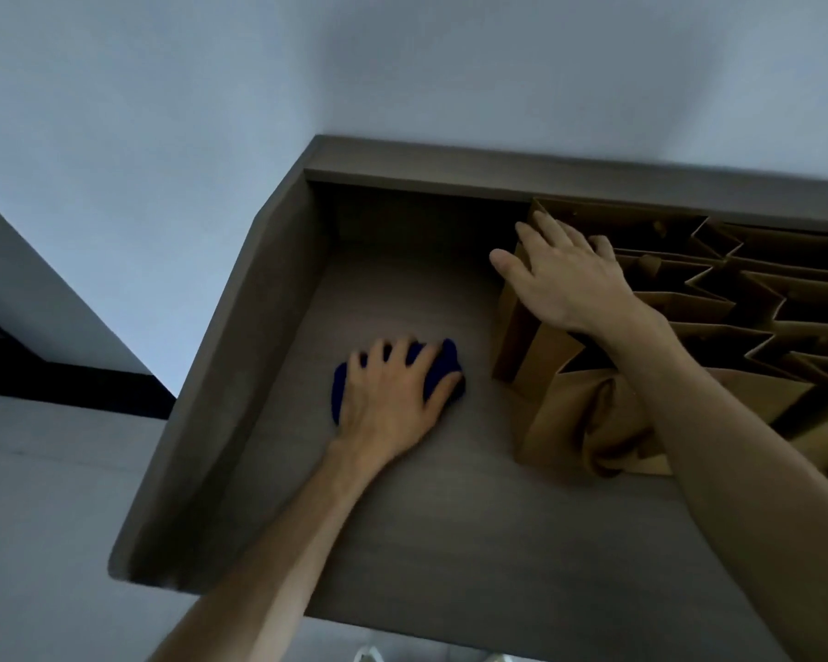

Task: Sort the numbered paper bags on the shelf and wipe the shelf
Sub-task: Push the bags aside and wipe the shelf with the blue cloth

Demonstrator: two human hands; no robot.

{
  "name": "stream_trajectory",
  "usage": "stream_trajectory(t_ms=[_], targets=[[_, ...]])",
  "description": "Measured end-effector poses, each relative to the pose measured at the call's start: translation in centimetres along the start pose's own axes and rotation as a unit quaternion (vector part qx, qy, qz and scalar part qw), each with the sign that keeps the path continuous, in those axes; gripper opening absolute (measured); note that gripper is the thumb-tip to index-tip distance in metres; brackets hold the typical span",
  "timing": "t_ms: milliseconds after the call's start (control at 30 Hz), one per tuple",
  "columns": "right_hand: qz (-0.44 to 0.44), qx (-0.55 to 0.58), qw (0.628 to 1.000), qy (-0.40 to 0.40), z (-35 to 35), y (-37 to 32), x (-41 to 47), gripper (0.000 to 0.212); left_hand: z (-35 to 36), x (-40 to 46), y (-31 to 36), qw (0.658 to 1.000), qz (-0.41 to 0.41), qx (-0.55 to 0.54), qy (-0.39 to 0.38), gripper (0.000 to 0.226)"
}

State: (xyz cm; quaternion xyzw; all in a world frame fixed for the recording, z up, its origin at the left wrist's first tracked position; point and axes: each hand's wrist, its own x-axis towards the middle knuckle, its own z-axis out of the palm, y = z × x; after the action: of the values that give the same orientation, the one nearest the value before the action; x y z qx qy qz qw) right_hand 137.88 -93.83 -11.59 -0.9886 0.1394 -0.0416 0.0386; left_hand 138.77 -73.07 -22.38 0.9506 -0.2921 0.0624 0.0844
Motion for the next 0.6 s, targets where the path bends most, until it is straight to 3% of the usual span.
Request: stream_trajectory(t_ms=[133,233,600], targets=[[-0.002,0.006,1.0,0.0,-0.2,0.0,-0.2,0.065,0.5,7.8,-0.9,0.998,-0.005,-0.001,-0.06,0.06],[-0.003,0.004,1.0,0.007,-0.2,-0.1,-0.4,0.063,0.9,8.3,-0.3,0.998,-0.011,-0.006,-0.06,0.058],[-0.015,0.004,1.0,0.013,-0.2,0.0,-0.3,0.061,-0.9,-9.2,2.0,0.998,0.059,-0.034,-0.002,0.046]])
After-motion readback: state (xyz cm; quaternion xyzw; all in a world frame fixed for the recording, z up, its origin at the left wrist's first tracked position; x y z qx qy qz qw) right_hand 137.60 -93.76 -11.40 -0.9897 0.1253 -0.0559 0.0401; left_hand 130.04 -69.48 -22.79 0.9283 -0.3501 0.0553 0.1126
